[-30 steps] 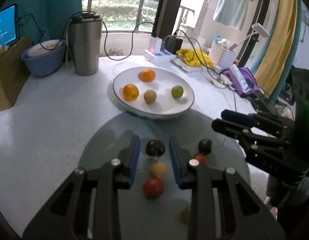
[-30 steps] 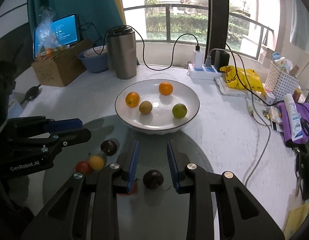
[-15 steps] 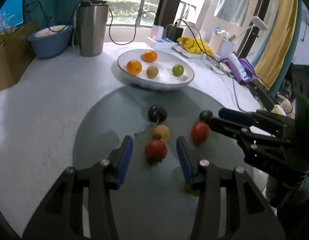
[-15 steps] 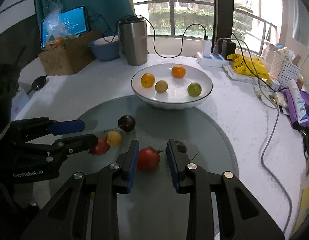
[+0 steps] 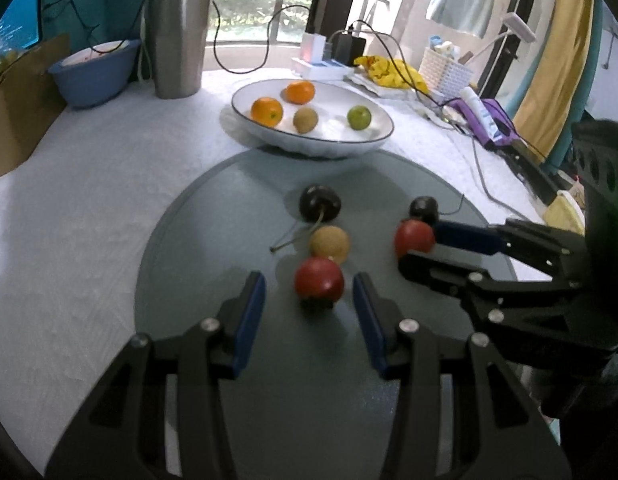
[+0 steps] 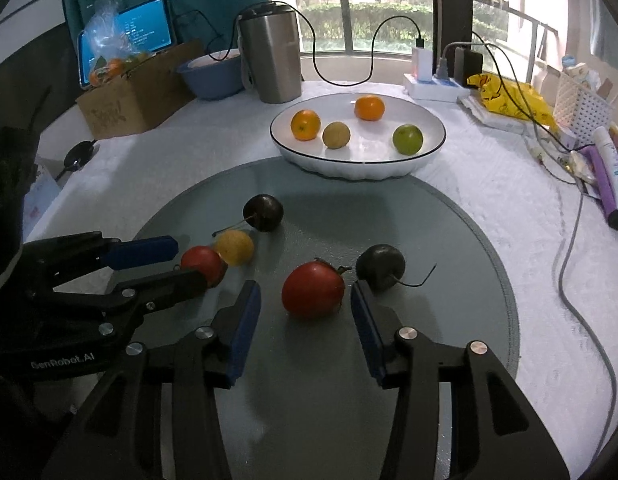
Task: Organize fruits
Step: 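Grasp a red tomato with the left tool while the right tool grasps another tomato, then carry both red tomatoes into the white bowl and open both tools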
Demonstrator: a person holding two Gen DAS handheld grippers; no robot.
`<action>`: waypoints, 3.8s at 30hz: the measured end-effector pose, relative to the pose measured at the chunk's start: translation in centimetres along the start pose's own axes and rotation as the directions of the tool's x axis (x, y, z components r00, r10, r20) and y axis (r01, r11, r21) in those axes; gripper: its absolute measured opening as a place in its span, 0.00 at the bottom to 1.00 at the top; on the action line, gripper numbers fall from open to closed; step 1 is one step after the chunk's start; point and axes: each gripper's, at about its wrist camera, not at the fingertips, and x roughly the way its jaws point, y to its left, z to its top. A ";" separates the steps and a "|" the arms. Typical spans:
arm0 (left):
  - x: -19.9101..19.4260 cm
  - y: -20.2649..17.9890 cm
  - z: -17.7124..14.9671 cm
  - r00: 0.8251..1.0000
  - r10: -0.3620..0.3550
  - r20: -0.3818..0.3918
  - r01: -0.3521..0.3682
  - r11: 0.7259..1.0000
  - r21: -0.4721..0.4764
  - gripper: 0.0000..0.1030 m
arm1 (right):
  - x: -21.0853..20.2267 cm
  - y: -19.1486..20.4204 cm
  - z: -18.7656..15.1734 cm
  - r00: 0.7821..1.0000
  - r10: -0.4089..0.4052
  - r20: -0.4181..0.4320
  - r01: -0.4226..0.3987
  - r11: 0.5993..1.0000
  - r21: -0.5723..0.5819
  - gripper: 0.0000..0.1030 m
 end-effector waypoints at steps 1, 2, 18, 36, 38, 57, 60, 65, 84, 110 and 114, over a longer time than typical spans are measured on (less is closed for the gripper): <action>0.1 0.0 0.0 1.000 0.001 -0.001 -0.001 1.000 0.004 0.46 | 0.1 0.0 0.0 1.000 0.000 -0.001 0.000 1.000 0.001 0.48; 0.1 0.0 0.1 1.000 0.002 -0.001 -0.002 1.000 0.008 0.45 | 0.2 0.0 0.0 1.000 0.004 -0.004 -0.004 1.000 0.002 0.48; 0.4 -0.6 0.1 1.000 -0.007 -0.014 0.008 0.999 0.031 0.28 | 0.4 0.1 -0.3 1.000 0.009 0.001 -0.009 0.999 -0.032 0.35; -0.9 -0.3 2.9 0.999 -0.016 0.045 0.015 1.000 0.027 0.28 | -1.4 -0.3 2.3 0.998 0.002 0.057 0.001 0.998 -0.062 0.35; -0.8 -0.4 3.3 0.999 -0.017 0.048 0.016 0.999 0.029 0.28 | -1.4 -0.5 2.7 0.998 -0.001 0.060 0.004 0.998 -0.060 0.35; 1.1 0.2 7.4 0.996 -0.027 0.086 0.024 0.999 0.030 0.28 | -0.1 -2.7 6.5 0.998 -0.010 0.066 0.014 0.998 -0.060 0.35; 1.8 0.5 8.4 0.996 -0.026 0.089 0.023 0.999 0.032 0.28 | 0.5 -3.3 7.1 0.998 -0.012 0.064 0.016 0.998 -0.060 0.35; 2.6 1.1 10.1 0.995 -0.022 0.095 0.019 0.999 0.034 0.28 | 1.4 -4.1 8.6 0.997 -0.013 0.070 0.017 0.998 -0.061 0.35; 7.7 3.2 15.3 0.998 -0.019 0.067 0.017 1.000 0.021 0.28 | 5.4 -7.8 13.7 0.996 -0.047 0.081 0.049 0.998 -0.029 0.35; 12.7 5.4 18.3 1.000 -0.007 -0.016 0.007 1.000 0.005 0.30 | 10.6 -9.9 15.2 0.995 -0.094 0.032 0.093 0.995 0.020 0.35; 11.6 5.3 18.4 1.000 -0.008 0.005 0.008 1.000 -0.001 0.33 | 9.8 -9.7 15.3 0.994 -0.096 0.042 0.095 0.995 0.016 0.35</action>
